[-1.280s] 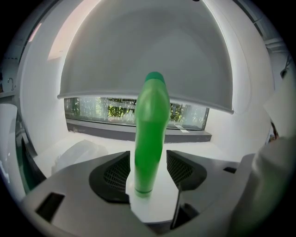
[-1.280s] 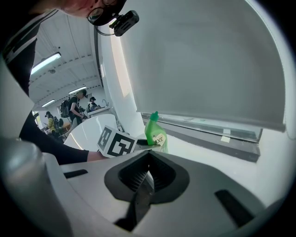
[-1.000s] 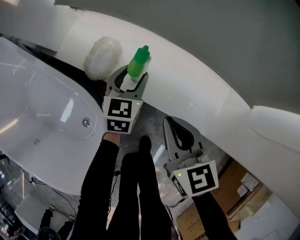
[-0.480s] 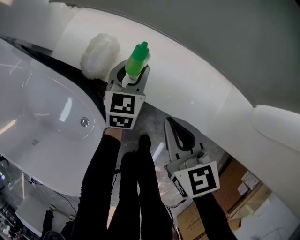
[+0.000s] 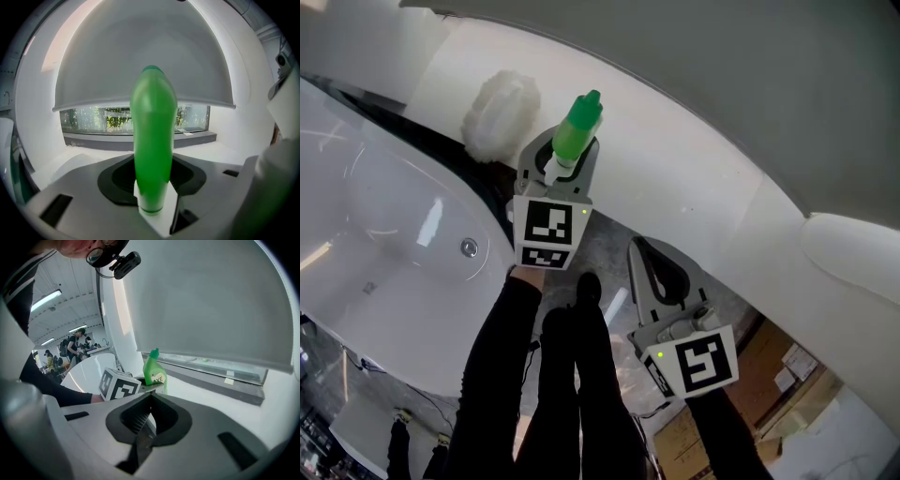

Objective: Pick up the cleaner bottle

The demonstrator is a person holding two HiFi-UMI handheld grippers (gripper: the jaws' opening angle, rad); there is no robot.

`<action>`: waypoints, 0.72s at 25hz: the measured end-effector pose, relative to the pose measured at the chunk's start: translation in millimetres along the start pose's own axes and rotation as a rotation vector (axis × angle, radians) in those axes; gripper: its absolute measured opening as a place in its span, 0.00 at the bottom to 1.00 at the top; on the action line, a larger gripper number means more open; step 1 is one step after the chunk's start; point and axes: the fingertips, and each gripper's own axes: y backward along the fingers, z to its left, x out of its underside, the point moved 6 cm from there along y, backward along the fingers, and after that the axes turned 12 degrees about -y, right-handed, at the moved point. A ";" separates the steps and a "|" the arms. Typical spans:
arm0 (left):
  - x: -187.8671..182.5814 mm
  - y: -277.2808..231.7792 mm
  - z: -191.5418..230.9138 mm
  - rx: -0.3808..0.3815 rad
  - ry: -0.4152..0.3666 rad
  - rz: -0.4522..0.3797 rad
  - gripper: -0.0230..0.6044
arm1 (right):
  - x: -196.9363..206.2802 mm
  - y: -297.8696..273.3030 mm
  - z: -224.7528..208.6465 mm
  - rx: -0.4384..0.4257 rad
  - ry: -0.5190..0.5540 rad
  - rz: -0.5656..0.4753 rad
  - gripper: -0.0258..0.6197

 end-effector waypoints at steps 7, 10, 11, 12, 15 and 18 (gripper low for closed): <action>-27.3 21.3 8.5 -0.008 -0.003 -0.054 0.33 | -5.1 7.7 10.1 0.007 0.007 -0.016 0.05; -43.1 37.1 13.4 -0.011 -0.004 -0.068 0.33 | -10.9 14.4 19.2 0.005 0.013 -0.021 0.05; -48.3 43.6 14.4 -0.010 -0.006 -0.069 0.33 | -13.7 17.4 22.8 0.003 0.015 -0.023 0.05; -53.7 50.5 15.2 -0.009 -0.011 -0.070 0.33 | -17.0 20.8 26.5 0.001 0.017 -0.027 0.05; -71.0 75.1 19.3 -0.007 -0.026 -0.078 0.33 | -29.3 31.4 40.9 -0.007 0.025 -0.042 0.05; -89.3 105.3 26.2 -0.017 -0.042 -0.105 0.33 | -42.2 42.6 59.8 -0.019 0.036 -0.056 0.05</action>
